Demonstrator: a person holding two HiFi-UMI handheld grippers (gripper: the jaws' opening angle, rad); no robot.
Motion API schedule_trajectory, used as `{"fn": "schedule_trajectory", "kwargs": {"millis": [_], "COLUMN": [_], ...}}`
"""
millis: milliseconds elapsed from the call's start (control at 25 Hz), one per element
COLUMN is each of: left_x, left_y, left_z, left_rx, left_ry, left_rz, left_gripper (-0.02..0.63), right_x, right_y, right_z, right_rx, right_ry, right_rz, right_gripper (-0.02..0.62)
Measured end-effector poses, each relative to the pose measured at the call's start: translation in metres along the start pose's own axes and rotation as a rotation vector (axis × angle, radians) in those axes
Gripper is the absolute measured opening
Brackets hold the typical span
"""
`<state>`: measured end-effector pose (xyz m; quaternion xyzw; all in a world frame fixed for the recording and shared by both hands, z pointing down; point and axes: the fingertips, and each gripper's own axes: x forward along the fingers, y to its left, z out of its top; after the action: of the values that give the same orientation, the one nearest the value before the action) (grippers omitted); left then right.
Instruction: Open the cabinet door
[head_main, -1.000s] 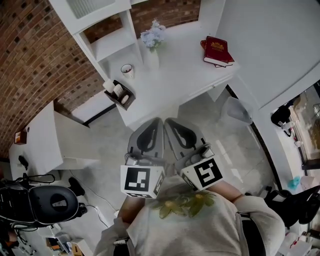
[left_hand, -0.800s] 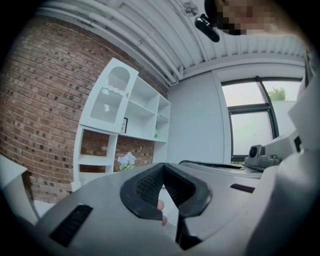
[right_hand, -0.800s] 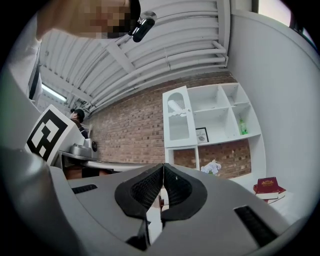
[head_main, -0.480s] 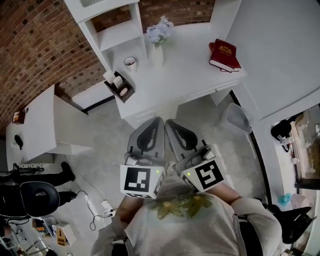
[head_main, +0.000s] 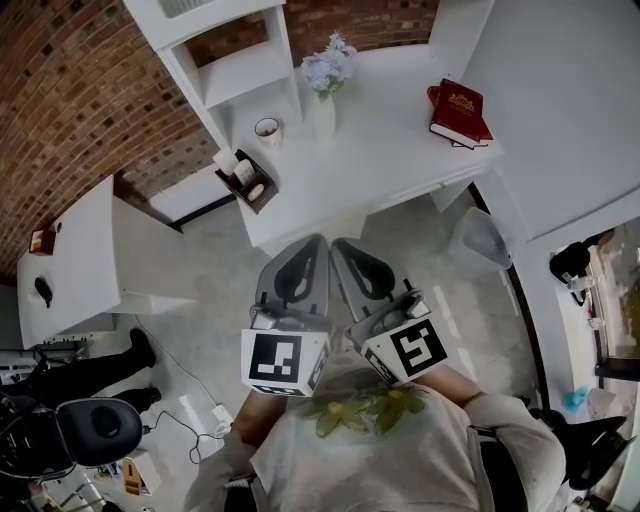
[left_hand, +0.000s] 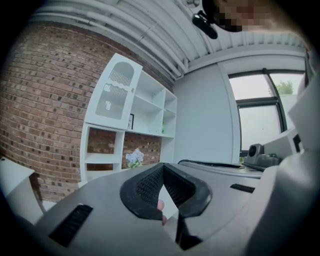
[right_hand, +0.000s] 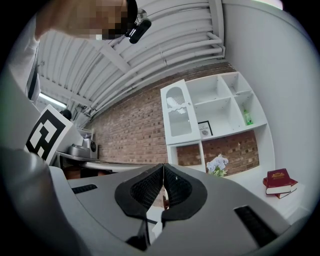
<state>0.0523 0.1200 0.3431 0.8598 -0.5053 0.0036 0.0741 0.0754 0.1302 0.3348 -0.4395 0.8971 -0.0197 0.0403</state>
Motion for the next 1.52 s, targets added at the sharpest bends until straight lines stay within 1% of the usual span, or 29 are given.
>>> {"fn": "schedule_trajectory", "kwargs": {"millis": [400, 560, 760, 1000, 1240, 1520], "left_x": [0.036, 0.052, 0.066, 0.076, 0.092, 0.134], "left_y": [0.077, 0.108, 0.148, 0.186, 0.206, 0.213], "left_z": [0.004, 0.002, 0.006, 0.006, 0.006, -0.003], "left_rx": [-0.06, -0.061, -0.069, -0.078, -0.089, -0.124], "left_ry": [0.001, 0.015, 0.01, 0.01, 0.017, 0.04], "left_rz": [0.036, 0.047, 0.064, 0.066, 0.039, 0.034], "left_gripper": [0.01, 0.01, 0.009, 0.009, 0.009, 0.01], "right_x": [0.082, 0.116, 0.159, 0.198, 0.222, 0.244], "right_y": [-0.002, -0.005, -0.002, 0.002, -0.003, -0.038], "right_z": [-0.009, -0.017, -0.023, -0.032, -0.037, -0.045], "right_rx": [-0.026, -0.022, -0.033, -0.046, -0.052, -0.025], "right_ry": [0.042, 0.06, 0.071, 0.081, 0.101, 0.13], "right_rz": [0.036, 0.046, 0.071, 0.072, 0.045, 0.033], "right_gripper": [0.023, 0.023, 0.023, 0.023, 0.023, 0.023]}}
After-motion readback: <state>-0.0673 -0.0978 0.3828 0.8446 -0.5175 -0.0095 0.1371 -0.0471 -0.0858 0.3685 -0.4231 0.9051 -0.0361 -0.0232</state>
